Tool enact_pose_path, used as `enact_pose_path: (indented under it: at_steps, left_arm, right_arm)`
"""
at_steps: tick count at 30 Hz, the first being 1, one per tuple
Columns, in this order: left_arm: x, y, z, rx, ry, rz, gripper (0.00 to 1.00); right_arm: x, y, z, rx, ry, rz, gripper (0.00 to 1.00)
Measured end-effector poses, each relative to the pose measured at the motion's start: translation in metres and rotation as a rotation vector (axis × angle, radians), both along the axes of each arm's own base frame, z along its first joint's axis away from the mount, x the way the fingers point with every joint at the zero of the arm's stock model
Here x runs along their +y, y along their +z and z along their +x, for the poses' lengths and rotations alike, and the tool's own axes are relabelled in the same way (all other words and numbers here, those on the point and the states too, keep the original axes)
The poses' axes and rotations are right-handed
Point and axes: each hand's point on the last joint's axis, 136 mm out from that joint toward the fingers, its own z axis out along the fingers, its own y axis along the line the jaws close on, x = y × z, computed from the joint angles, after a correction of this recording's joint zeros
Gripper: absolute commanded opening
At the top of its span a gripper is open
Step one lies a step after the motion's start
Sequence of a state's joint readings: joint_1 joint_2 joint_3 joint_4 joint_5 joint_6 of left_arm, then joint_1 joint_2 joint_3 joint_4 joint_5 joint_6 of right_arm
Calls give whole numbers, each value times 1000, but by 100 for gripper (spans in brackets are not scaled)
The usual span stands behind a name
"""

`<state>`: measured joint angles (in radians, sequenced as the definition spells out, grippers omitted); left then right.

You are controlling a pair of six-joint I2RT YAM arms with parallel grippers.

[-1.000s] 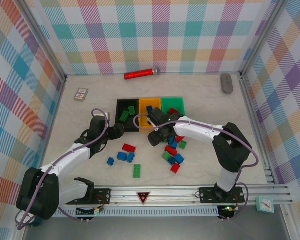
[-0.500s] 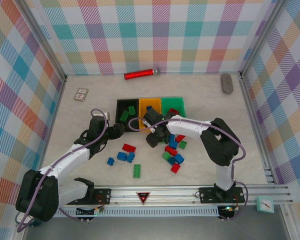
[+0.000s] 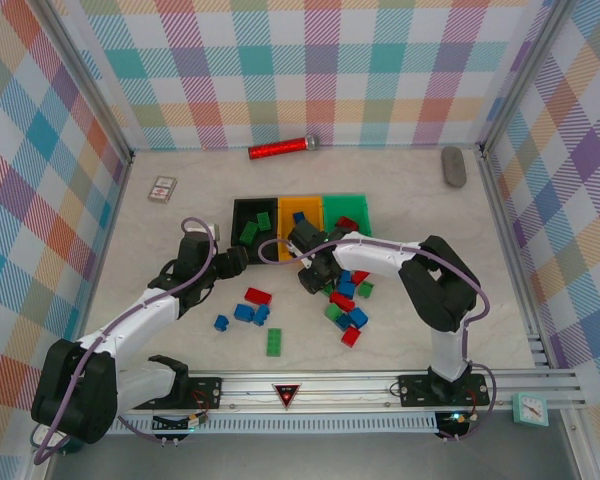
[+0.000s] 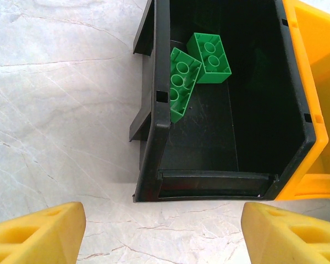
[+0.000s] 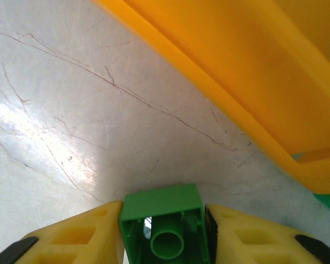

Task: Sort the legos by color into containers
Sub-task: Pick up the lego from the center of the table.

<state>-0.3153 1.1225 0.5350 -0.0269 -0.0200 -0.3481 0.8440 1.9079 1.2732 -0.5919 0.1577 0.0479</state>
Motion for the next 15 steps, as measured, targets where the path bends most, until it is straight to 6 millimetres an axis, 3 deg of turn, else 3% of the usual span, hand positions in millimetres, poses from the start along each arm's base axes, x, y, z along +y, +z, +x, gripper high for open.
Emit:
enact_pose_path:
  at_steps: [8, 15]
  left_arm:
    - [0, 0, 0, 0, 2, 1, 75]
    - [5, -1, 0, 2, 19, 18, 75]
  right_arm:
    - [10, 12, -2, 8, -17, 69, 36]
    - [46, 64, 15, -34, -42, 239, 36]
